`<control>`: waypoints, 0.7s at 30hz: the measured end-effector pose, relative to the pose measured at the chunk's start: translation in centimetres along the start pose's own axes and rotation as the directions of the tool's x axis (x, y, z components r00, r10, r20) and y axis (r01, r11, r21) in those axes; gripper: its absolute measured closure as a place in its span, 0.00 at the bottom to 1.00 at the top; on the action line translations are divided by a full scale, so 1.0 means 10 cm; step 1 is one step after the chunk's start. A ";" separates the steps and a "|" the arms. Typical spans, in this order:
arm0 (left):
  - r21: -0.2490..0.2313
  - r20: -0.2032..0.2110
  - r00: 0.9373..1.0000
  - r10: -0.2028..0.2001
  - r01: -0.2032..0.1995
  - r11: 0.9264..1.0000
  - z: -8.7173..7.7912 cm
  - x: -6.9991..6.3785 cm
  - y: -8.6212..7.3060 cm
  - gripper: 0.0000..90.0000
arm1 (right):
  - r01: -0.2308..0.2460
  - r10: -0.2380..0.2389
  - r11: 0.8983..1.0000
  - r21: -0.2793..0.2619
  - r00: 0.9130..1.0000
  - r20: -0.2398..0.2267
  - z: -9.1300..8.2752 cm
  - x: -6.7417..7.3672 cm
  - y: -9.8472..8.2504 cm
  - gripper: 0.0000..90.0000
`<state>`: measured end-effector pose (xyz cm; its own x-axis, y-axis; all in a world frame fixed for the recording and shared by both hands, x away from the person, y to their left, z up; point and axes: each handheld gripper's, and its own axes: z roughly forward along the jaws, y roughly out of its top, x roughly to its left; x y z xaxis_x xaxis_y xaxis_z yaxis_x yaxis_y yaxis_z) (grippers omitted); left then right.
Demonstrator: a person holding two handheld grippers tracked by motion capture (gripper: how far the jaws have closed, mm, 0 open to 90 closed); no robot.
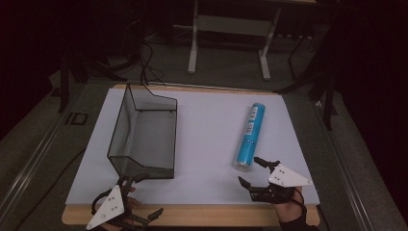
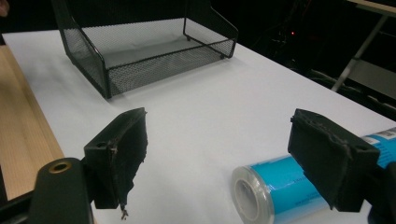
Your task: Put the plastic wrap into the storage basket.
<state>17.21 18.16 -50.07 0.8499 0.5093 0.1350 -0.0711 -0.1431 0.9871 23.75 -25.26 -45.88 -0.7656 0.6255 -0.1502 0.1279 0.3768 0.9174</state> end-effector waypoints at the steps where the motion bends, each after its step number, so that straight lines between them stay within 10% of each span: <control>1: 0.000 0.000 1.000 0.000 0.000 1.000 0.00 0.00 0.00 0.01 | 0.000 0.000 1.000 0.000 1.000 0.000 0.00 0.00 0.00 0.22; 21: -0.014 0.005 1.000 0.001 -0.001 1.000 0.00 -0.02 0.01 0.01 | 0.027 -0.028 0.999 -0.024 0.999 -0.026 -0.01 0.03 0.05 0.23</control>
<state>17.05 18.04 -50.04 0.8523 0.5051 0.1357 -0.0793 -0.1316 0.9881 23.51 -24.92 -45.48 -0.7851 0.5967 -0.1659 0.0920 0.3773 0.9215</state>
